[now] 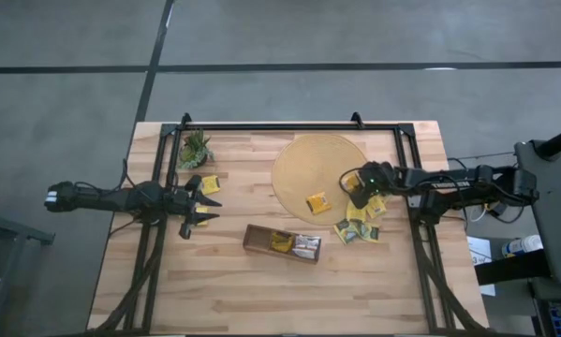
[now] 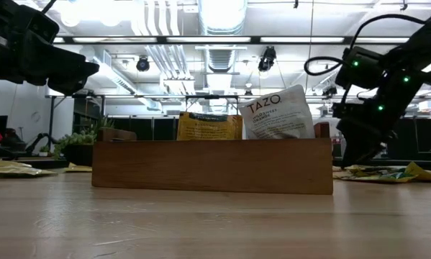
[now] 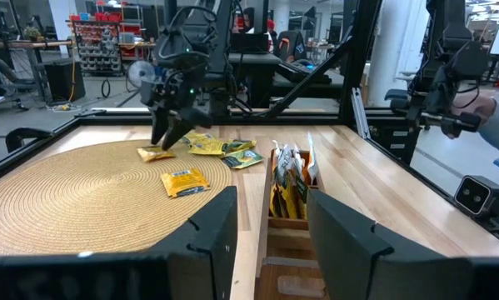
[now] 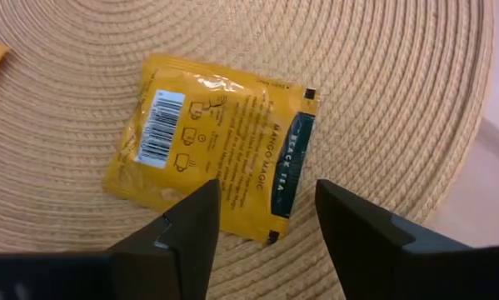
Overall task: Pick & Place Tea
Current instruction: Put the orange tea bag into the middle section of the wooden organizer
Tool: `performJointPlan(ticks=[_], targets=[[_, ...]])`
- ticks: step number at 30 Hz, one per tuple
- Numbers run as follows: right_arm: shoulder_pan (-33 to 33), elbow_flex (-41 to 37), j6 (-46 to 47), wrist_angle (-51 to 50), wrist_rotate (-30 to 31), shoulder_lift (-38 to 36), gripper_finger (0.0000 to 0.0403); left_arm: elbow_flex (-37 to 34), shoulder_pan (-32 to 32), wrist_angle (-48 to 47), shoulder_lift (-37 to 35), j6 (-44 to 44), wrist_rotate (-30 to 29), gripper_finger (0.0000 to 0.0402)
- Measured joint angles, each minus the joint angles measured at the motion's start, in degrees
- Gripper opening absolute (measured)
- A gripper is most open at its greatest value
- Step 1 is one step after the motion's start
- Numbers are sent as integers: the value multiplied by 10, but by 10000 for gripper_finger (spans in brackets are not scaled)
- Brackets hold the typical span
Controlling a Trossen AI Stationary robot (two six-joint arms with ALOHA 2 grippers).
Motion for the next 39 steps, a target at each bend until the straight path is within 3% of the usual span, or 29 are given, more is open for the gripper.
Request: performJointPlan(ticks=[10,21,30,39], targets=[[-30,-20,-5,28,-1,-1,162,0,0,0,0,0,0,139],[-55,-21,-36,25,1,-1,16,0,0,0,0,0,0,139],[-39,13,-63,25,-44,0,9,0,0,0,0,0,0,139],[53,79,-65,-27,-4,0,8,0,0,0,0,0,0,139]])
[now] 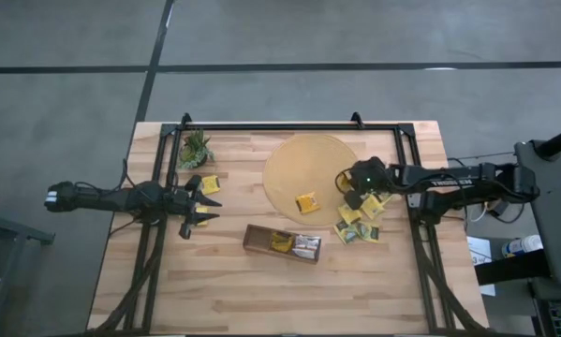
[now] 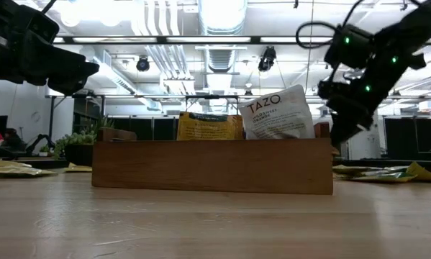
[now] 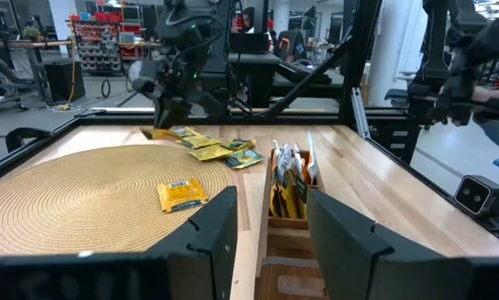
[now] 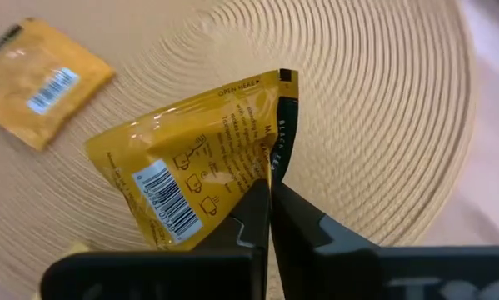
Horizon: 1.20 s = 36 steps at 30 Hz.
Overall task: Pick & Place Tea
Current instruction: Put the orange tea bag into the middle section of the wooden organizer
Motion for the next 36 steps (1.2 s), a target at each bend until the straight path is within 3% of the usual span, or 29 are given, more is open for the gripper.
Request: performJointPlan(ticks=[13,21,29,36], targets=[[184,129,66,-130,156,-1,8,0,0,0,0,0,0,139],[318,172,166,-182,234,23,8,0,0,0,0,0,0,139],[416,245,303,-271,247,134,8,0,0,0,0,0,0,139],[487,396,442,-444,260,291,8,0,0,0,0,0,0,139]])
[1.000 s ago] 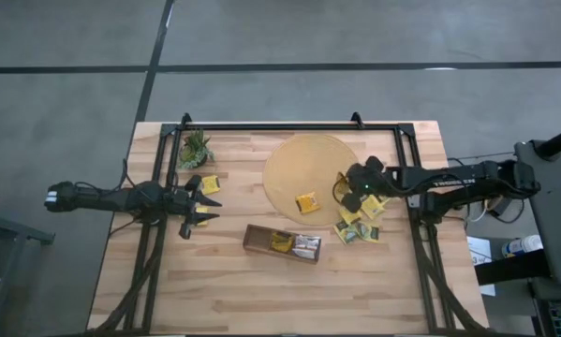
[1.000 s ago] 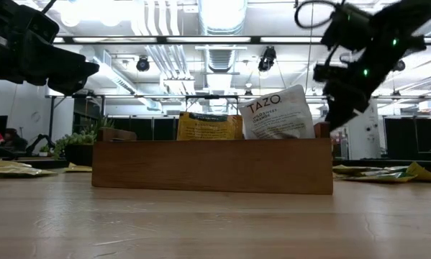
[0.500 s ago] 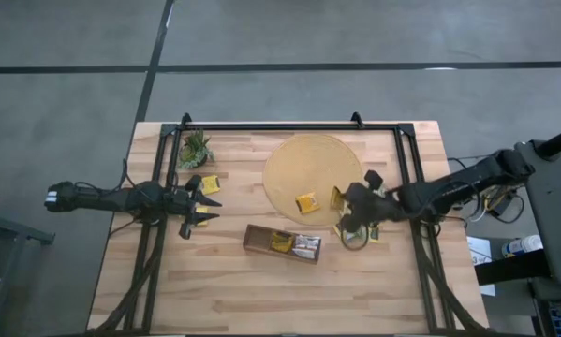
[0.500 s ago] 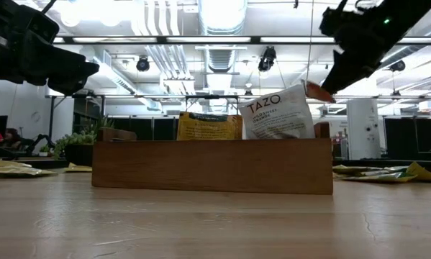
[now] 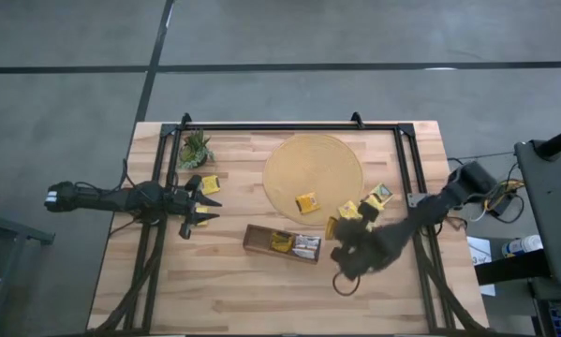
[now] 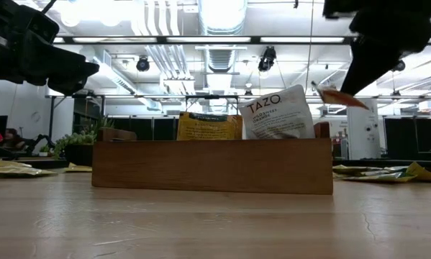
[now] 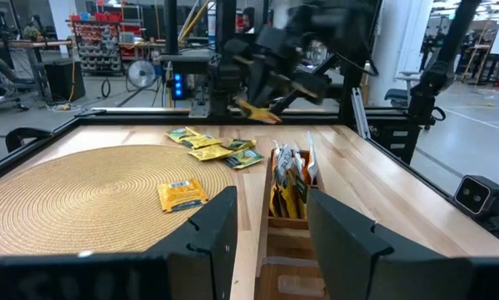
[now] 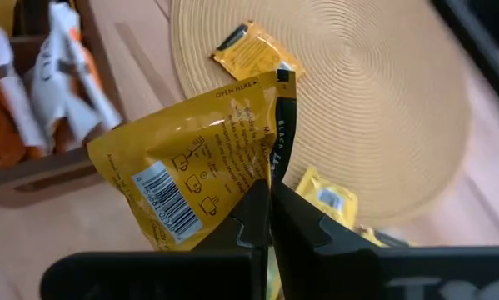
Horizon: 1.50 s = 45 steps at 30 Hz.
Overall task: Pick & Place Tea
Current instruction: Put the orange tea bag into the middle section of the wooden organizer
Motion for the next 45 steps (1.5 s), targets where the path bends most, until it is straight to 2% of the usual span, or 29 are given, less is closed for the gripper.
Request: performJointPlan(ticks=[7,12,30,37,45], targets=[[59,185,130,-217,26,134,8,0,0,0,0,0,0,139],[83,302,172,-313,26,217,8,0,0,0,0,0,0,139],[133,608,116,-312,25,413,8,0,0,-5,0,0,0,139],[152,660,118,-312,24,438,8,0,0,-9,0,0,0,139],[155,660,102,-313,39,429,8,0,0,-9,0,0,0,139]])
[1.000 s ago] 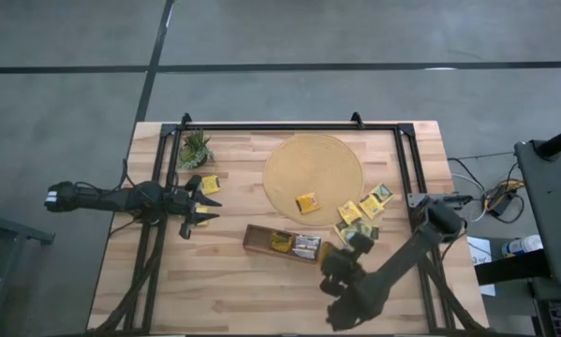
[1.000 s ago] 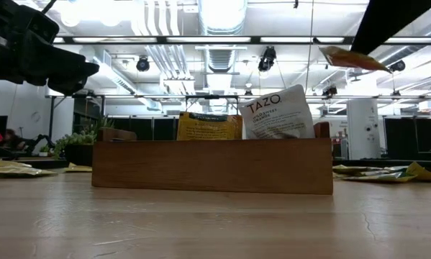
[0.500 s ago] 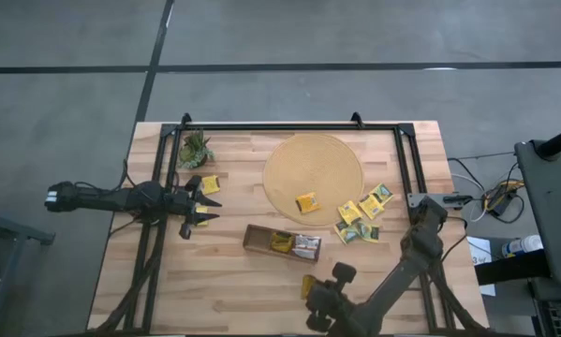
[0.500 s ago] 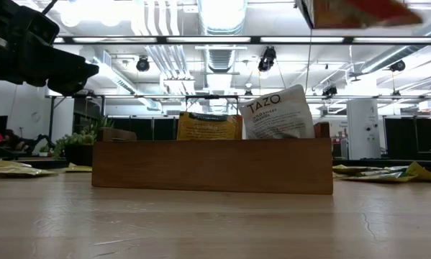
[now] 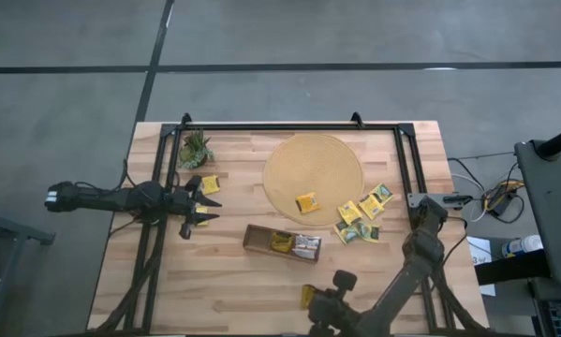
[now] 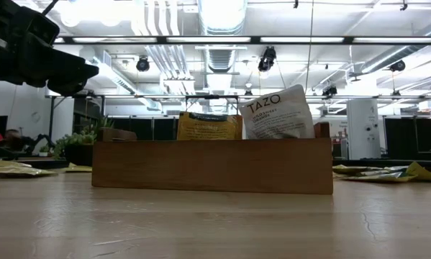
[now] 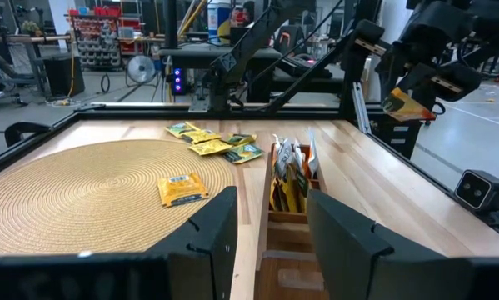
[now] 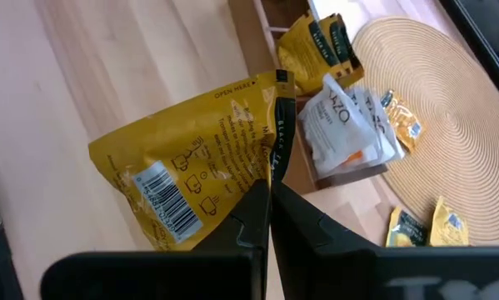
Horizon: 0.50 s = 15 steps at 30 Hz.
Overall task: Pick & Place Tea
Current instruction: Put the orange tea bag into the middle section of the wooden organizer
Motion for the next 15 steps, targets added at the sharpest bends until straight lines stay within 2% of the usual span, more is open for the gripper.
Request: performJointPlan(ticks=[15], targets=[[-19,-1,26,0,16,5,8,0,0,0,0,0,0,139]])
